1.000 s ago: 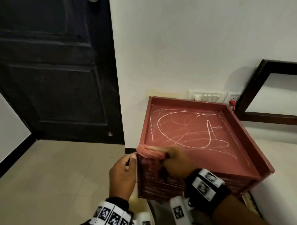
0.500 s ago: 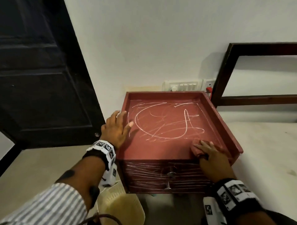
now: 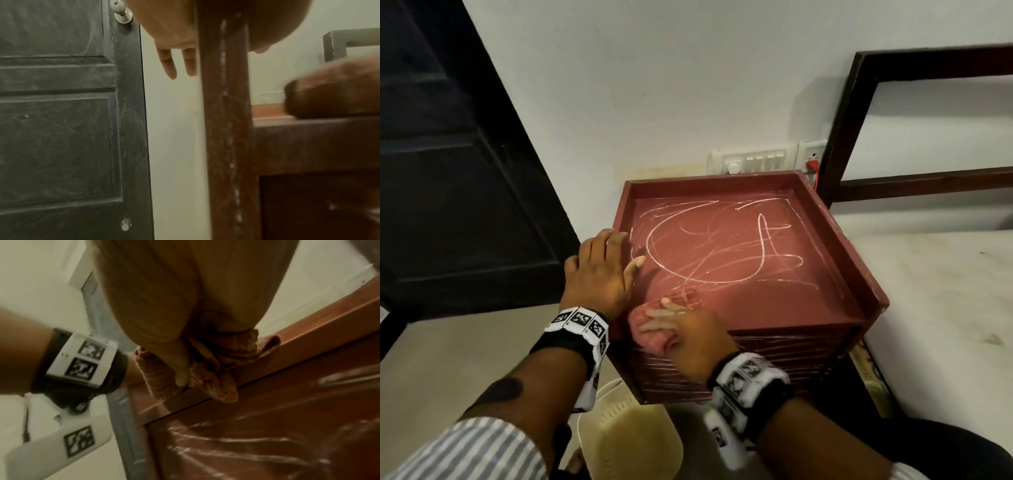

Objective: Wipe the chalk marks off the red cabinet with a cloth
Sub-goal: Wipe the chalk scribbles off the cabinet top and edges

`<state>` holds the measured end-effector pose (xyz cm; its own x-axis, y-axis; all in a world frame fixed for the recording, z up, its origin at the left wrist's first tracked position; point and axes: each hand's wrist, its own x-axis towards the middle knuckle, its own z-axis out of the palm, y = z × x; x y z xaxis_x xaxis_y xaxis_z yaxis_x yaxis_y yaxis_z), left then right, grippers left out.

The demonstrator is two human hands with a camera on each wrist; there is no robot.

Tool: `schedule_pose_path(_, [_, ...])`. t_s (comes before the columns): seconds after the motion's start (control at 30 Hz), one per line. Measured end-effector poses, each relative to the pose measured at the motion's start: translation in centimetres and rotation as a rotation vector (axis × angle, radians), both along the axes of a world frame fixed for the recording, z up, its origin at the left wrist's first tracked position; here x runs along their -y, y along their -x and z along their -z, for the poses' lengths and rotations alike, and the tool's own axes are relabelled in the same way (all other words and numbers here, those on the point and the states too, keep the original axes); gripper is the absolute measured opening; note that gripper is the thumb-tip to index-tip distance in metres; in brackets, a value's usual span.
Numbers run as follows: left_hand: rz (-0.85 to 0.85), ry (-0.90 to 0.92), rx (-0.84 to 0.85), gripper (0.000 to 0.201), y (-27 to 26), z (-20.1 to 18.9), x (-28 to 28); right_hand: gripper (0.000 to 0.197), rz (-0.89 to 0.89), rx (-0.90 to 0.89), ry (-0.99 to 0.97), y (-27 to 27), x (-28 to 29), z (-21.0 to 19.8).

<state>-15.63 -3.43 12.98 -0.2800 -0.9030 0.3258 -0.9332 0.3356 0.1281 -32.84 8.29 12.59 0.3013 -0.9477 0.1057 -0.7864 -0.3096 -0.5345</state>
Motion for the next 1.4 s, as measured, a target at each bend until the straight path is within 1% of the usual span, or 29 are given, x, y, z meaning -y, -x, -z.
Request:
schedule_pose_path(0.07, [-0.032,-0.001,0.004,0.064,-0.2,0.1,0.1,0.034,0.074,0.058,-0.046,4.1,-1.2,-0.1])
schedule_pose_path(0.13, [-0.029,0.010,0.005,0.062,-0.1,0.1,-0.1,0.034,0.261,0.136,-0.075,9.3,-3.2,-0.2])
schedule_pose_path(0.2, [-0.017,0.024,0.013,0.060,0.2,0.0,-0.2,0.042,0.454,0.122,-0.059,13.5,-5.4,-0.6])
schedule_pose_path(0.23, [-0.015,0.023,0.021,0.059,0.3,-0.2,-0.3,0.041,0.504,0.116,-0.071,14.7,-6.1,-1.0])
schedule_pose_path(0.27, [-0.005,0.013,0.027,0.060,0.4,-0.3,-0.4,0.035,0.524,0.137,-0.106,15.5,-6.9,-1.4])
schedule_pose_path(0.33, [0.024,0.002,0.029,0.063,0.4,-0.5,-0.5,0.025,0.524,0.271,-0.119,16.1,-8.1,-2.9])
schedule_pose_path(0.37, [0.033,0.002,0.034,0.065,0.3,-0.6,-0.5,0.022,0.542,0.328,-0.089,16.3,-8.8,-3.8])
schedule_pose_path(0.43, [0.041,0.003,0.034,0.068,0.5,-0.9,-0.7,0.025,0.607,0.327,0.037,17.3,-10.3,-5.7])
schedule_pose_path(0.5, [0.037,0.002,0.017,0.069,0.6,-1.0,-1.0,0.033,0.656,0.272,0.246,18.5,-11.7,-7.5])
schedule_pose_path(0.53, [0.035,0.004,0.011,0.068,0.6,-1.0,-1.0,0.033,0.660,0.221,0.361,19.0,-12.0,-8.0])
schedule_pose_path(0.57, [0.032,0.004,0.008,0.068,0.6,-1.1,-1.1,0.033,0.657,0.156,0.445,19.4,-12.1,-8.4])
schedule_pose_path(0.6, [0.031,-0.002,0.002,0.069,0.7,-1.2,-1.1,0.033,0.660,0.073,0.474,20.0,-11.9,-8.2])
schedule_pose_path(0.63, [0.031,-0.009,-0.001,0.069,0.7,-1.3,-1.2,0.033,0.667,0.013,0.458,20.5,-11.5,-7.6])
schedule_pose_path(0.67, [0.034,-0.011,-0.001,0.070,0.8,-1.4,-1.2,0.032,0.677,-0.024,0.392,20.9,-11.0,-7.0])
schedule_pose_path(0.73, [0.034,-0.020,0.011,0.071,0.7,-1.5,-1.4,0.032,0.649,-0.071,0.197,21.3,-10.0,-5.8])
schedule_pose_path(0.77, [0.035,-0.025,0.016,0.071,0.7,-1.6,-1.4,0.032,0.625,-0.097,0.130,21.4,-9.6,-5.7])
schedule_pose_path(0.83, [0.032,-0.023,0.011,0.070,0.7,-1.6,-1.4,0.031,0.577,-0.178,0.005,22.0,-8.5,-6.5])
schedule_pose_path(0.93, [0.016,-0.032,-0.024,0.069,0.8,-1.6,-1.6,0.040,0.532,-0.327,-0.140,23.8,-6.0,-8.1])
schedule_pose_path(1.07, [0.005,-0.025,-0.053,0.066,0.7,-1.6,-1.5,0.044,0.464,-0.370,-0.149,26.7,-1.2,-8.7])
schedule_pose_path(1.27, [-0.029,-0.002,-0.039,0.067,0.8,-0.6,-0.3,0.037,0.423,-0.375,-0.093,29.7,7.7,-8.5])
schedule_pose_path(1.33, [-0.035,0.014,-0.037,0.066,0.9,-0.6,0.1,0.038,0.409,-0.393,-0.085,29.9,10.3,-8.5])
schedule_pose_path(1.4, [-0.045,0.007,-0.033,0.066,0.6,-0.2,0.3,0.036,0.401,-0.419,-0.111,29.6,11.6,-8.2])
